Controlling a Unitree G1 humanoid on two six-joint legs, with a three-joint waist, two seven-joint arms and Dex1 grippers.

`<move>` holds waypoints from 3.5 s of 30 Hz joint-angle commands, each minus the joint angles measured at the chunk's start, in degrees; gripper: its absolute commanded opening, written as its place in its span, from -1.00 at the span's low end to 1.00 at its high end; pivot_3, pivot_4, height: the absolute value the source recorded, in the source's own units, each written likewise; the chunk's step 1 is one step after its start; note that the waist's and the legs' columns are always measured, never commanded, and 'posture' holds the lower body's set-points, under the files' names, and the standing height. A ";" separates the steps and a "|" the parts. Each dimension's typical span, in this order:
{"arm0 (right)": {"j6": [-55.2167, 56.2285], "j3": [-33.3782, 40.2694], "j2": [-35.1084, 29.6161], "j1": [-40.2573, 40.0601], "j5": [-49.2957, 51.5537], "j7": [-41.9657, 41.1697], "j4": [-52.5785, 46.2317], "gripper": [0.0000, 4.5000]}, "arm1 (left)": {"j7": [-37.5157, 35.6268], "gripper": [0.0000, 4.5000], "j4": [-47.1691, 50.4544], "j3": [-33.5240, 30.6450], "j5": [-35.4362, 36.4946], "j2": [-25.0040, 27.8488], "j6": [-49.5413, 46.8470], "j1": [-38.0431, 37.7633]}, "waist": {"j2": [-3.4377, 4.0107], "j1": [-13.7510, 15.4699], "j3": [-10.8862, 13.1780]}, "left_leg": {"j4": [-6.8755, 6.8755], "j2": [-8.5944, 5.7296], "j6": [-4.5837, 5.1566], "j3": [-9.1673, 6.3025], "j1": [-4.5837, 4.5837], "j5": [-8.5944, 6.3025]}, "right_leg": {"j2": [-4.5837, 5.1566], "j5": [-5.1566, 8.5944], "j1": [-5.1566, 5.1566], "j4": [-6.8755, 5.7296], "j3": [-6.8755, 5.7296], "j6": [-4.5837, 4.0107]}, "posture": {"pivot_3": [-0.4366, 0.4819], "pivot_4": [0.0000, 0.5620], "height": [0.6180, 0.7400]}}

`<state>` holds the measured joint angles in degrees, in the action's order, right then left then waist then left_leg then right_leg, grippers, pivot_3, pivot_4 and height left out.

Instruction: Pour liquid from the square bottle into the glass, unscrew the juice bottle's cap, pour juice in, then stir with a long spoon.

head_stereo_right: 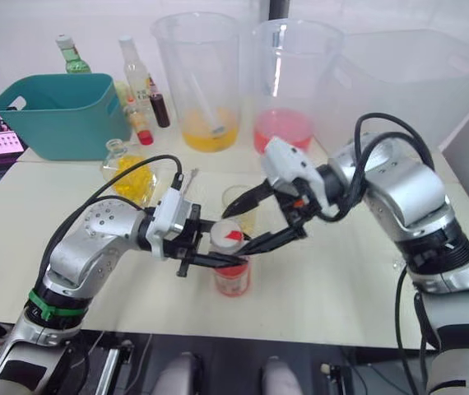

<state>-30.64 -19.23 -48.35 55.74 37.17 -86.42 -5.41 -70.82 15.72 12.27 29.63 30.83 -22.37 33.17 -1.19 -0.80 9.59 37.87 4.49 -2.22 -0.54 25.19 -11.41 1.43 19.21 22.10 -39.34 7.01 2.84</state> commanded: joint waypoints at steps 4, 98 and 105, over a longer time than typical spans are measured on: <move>-7.64 13.88 -3.54 -4.76 4.23 9.53 -10.36 0.98 | -0.17 -0.39 1.53 0.57 1.09 0.02 -2.16 0.69 | 0.02 0.04 0.01 | -0.03 0.00 0.00 -0.01 0.06 0.00 | 0.00 0.00 0.06 0.01 0.00 0.00 | -0.05 -0.47 0.66; 3.81 4.08 2.89 -11.85 -0.51 11.52 -16.09 -0.23 | 3.13 -0.39 10.34 0.70 3.90 1.89 -5.85 -8.36 | 0.10 -0.36 -0.07 | -0.09 -0.05 0.02 -0.17 -0.01 -0.02 | 0.00 0.01 -0.14 0.24 -0.09 0.01 | -0.05 -0.47 0.66; 2.23 0.35 4.91 -0.80 1.16 -5.56 -5.11 0.37 | 5.18 -0.39 11.60 0.24 4.87 2.29 -7.55 -9.26 | 0.11 -0.26 -0.06 | -0.08 -0.03 0.02 -0.19 -0.03 -0.01 | 0.00 0.01 -0.13 0.15 -0.12 0.01 | -0.05 -0.47 0.66</move>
<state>-26.61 -19.83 -41.89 53.88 36.92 -88.63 -10.05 -64.88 26.17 11.02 32.47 32.47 -26.90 25.69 -1.08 -1.06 9.52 37.79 4.46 -2.20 -0.74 25.16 -11.43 1.43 19.22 21.97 -39.19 6.87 2.85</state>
